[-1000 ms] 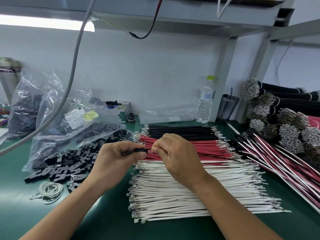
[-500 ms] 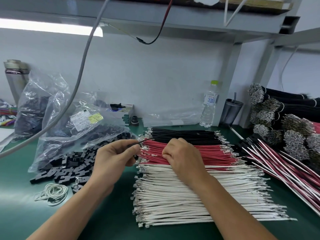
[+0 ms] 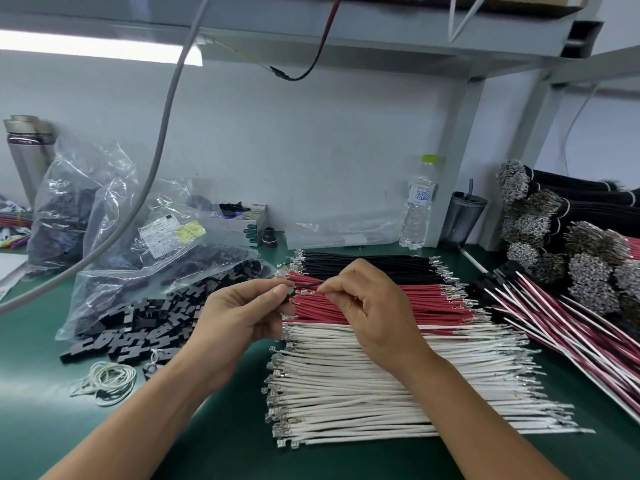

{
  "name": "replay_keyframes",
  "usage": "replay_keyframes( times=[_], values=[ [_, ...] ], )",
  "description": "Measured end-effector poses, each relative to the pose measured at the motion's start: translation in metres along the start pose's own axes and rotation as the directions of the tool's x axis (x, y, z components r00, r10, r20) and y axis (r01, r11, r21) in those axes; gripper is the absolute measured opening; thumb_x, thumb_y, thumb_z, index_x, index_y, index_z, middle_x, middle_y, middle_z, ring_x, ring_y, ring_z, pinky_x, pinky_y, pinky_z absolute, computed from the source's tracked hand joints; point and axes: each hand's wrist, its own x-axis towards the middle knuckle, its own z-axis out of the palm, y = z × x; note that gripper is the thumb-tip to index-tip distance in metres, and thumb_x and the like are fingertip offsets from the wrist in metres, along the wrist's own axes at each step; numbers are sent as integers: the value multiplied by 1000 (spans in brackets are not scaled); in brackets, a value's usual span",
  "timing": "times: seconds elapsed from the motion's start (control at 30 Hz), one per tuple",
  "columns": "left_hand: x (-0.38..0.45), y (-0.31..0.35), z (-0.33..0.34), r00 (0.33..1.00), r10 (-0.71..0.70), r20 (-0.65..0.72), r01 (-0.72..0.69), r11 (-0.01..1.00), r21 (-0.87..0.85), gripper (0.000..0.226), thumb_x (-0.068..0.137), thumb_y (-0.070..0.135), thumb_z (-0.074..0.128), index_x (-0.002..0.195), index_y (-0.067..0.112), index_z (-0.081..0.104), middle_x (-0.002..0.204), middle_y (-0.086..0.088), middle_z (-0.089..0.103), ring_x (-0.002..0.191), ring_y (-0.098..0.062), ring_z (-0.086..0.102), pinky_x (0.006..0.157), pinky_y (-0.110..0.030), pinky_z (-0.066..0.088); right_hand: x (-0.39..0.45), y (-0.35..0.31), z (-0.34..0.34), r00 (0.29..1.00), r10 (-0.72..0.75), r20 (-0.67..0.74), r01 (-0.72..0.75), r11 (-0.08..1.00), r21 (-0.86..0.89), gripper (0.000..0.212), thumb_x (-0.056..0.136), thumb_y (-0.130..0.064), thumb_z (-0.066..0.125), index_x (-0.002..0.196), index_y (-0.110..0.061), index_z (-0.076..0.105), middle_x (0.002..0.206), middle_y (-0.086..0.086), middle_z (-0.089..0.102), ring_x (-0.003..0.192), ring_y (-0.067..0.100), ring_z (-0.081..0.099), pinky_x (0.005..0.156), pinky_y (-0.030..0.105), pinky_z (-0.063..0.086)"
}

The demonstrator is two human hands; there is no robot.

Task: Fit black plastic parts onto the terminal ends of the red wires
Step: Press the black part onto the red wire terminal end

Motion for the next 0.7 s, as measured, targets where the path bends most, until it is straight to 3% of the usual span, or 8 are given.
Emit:
replay_keyframes(
  times=[0.27, 0.53, 0.7],
  values=[
    [-1, 4, -1, 995, -61, 80, 70, 991, -116, 28, 83, 18, 72, 103, 0, 78, 79, -16, 70, 57, -18, 57, 55, -26, 54, 0, -9, 0, 994, -82, -73, 78, 996, -48, 14, 98, -22, 64, 100, -16, 76, 88, -8, 57, 83, 10, 55, 71, 31, 50],
    [-1, 6, -1, 987, -96, 128, 112, 986, -122, 32, 80, 22, 74, 103, 0, 77, 76, -14, 69, 56, -17, 55, 56, -27, 53, -1, -11, 1, 992, -108, -71, 103, 992, -76, 12, 96, -19, 66, 98, -14, 76, 85, -7, 56, 80, 11, 55, 67, 33, 51],
    [-2, 6, -2, 985, -127, 121, 134, 990, -48, 22, 82, 18, 74, 97, 3, 80, 74, -14, 66, 55, -16, 53, 53, -24, 51, -1, -13, -1, 959, -283, 33, 272, 873, -404, 12, 91, -4, 71, 99, -12, 74, 84, -1, 54, 77, 16, 48, 51, 33, 46]
  ],
)
